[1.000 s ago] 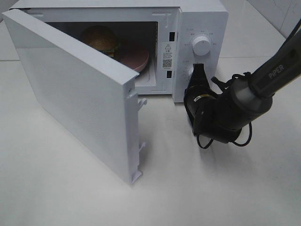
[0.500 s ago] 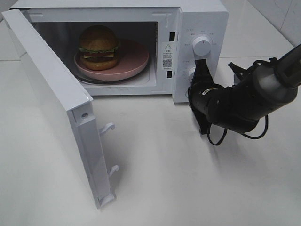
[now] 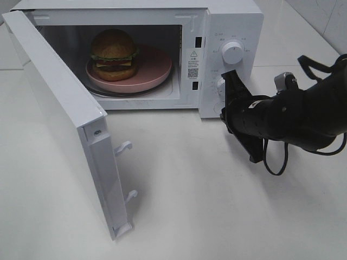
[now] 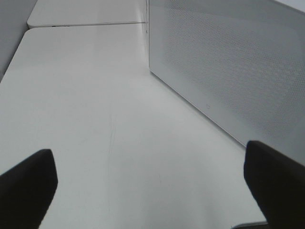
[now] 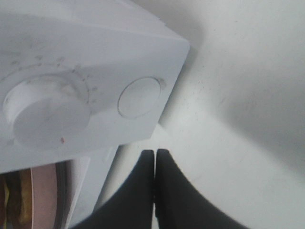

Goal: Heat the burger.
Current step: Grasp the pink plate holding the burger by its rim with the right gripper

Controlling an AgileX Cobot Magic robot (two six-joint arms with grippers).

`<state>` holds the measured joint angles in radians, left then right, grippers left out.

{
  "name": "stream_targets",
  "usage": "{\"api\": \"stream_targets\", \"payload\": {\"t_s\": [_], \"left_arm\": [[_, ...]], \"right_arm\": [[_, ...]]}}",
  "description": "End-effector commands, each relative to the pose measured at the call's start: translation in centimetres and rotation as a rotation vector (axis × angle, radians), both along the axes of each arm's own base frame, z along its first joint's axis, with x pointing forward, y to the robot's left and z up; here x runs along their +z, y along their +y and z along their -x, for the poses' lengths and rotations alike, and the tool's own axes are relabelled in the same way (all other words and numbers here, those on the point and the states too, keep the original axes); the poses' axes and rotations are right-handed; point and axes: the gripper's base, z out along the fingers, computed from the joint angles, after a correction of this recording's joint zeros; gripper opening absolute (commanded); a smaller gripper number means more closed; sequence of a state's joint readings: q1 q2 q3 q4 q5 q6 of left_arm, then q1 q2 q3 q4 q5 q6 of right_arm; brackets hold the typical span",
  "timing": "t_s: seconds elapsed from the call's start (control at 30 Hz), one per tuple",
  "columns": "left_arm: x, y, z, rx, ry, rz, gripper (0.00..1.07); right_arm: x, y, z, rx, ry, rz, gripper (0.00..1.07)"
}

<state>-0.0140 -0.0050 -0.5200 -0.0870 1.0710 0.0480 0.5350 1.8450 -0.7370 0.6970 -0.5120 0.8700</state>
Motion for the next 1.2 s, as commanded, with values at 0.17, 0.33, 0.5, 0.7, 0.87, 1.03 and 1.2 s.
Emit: {"api": "stream_targets", "payload": {"t_s": [0.17, 0.33, 0.5, 0.7, 0.87, 1.03, 1.2], "left_arm": [[-0.1, 0.0, 0.1, -0.001, -0.007, 0.002, 1.0], [-0.1, 0.0, 0.1, -0.001, -0.007, 0.002, 1.0], [-0.1, 0.0, 0.1, -0.001, -0.007, 0.002, 1.0], [-0.1, 0.0, 0.1, -0.001, -0.007, 0.002, 1.0], [-0.1, 0.0, 0.1, -0.001, -0.007, 0.002, 1.0], [-0.1, 0.0, 0.1, -0.001, -0.007, 0.002, 1.0], [-0.1, 0.0, 0.1, -0.001, -0.007, 0.002, 1.0]], "right_arm": [[2.9, 0.7, 1.6, 0.315, -0.003, 0.166, 0.01], [3.9, 0.8, 3.0, 0.541, 0.043, 0.286, 0.03], [4.3, 0.9, 4.4, 0.758, 0.111, 0.389, 0.04], [5.4, 1.2, 5.0, 0.995, 0.142, 0.503, 0.04], [6.5, 1.5, 5.3, 1.305, 0.128, 0.653, 0.05], [7.5, 1.7, 5.8, 1.66, 0.055, 0.788, 0.07], [8.4, 1.8, 6.2, 1.971, -0.063, 0.889, 0.09]]}}
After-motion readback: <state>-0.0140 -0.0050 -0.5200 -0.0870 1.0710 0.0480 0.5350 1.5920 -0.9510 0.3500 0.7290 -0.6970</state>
